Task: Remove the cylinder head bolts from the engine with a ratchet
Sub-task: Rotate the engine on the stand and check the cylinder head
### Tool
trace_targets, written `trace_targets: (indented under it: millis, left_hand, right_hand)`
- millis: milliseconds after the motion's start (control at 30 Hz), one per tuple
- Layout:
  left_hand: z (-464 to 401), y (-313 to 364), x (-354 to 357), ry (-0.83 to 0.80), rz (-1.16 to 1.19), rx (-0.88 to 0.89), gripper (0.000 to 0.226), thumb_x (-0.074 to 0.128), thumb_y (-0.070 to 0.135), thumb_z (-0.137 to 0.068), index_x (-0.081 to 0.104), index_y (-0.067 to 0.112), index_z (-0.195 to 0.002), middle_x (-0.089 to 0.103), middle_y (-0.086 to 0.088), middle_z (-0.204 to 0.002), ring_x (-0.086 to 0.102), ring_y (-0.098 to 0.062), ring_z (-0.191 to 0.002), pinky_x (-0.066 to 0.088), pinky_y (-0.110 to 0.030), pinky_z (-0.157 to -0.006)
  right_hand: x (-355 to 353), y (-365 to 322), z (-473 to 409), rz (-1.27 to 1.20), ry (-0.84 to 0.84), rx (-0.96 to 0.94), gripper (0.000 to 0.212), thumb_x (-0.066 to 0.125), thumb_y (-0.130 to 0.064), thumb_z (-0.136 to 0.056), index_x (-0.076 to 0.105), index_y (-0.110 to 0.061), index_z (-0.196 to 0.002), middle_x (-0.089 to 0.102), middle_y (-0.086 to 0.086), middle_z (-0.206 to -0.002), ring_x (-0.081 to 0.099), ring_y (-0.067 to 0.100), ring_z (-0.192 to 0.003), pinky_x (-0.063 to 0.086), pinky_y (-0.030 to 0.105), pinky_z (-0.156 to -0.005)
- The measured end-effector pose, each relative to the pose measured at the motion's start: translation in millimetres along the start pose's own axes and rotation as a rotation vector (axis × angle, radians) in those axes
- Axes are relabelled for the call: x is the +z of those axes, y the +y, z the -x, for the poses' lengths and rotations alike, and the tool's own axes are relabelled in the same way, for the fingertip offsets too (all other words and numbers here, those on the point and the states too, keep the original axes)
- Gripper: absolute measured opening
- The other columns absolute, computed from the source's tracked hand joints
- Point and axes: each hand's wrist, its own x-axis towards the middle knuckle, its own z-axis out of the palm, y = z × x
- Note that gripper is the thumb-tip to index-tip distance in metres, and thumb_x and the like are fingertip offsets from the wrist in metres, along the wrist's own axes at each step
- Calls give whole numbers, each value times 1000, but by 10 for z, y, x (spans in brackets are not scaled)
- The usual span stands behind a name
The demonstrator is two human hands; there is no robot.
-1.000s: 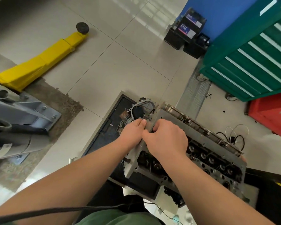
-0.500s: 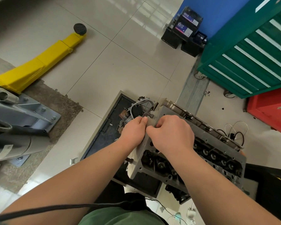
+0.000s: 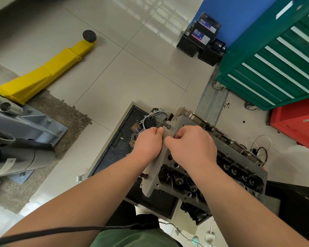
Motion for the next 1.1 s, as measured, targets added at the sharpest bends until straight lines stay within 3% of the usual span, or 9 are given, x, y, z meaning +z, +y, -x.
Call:
trace_targets:
  millis: [200, 500, 767, 1100]
  left_hand:
    - [-7, 32, -28, -15, -32, 0, 47, 35, 40, -113, 66, 9, -98, 66, -8, -91, 62, -26, -90, 44, -38, -77]
    - [17, -9, -33, -59, -9, -22, 45, 32, 38, -115, 65, 9, -117, 67, -9, -108, 60, -24, -99, 46, -37, -86]
    - [299, -63, -61, -12, -112, 28, 46, 28, 37, -115, 61, 11, -95, 66, -9, -93, 62, -26, -90, 48, -40, -82]
    - [431, -186, -20, 11, -118, -3, 51, 28, 38, -115, 67, 7, -102, 67, -12, -100, 64, -29, -95, 51, -43, -89]
  right_hand:
    - [15, -13, -19, -11, 3, 0, 27, 64, -43, -72, 61, -22, -57, 58, -8, -52, 52, 8, -58, 30, 23, -49]
    - [77, -50, -7, 4, -3, -15, 31, 64, -44, -75, 58, -21, -55, 57, -7, -51, 53, 9, -56, 30, 23, -49]
    - [84, -1, 196, 36, -1, -66, 33, 63, -45, -74, 54, -22, -53, 53, -7, -49, 49, 7, -53, 27, 23, -48]
    - [163, 22, 299, 60, -32, -102, 25, 62, -46, -72, 60, -25, -59, 57, -9, -52, 49, 5, -54, 30, 22, -48]
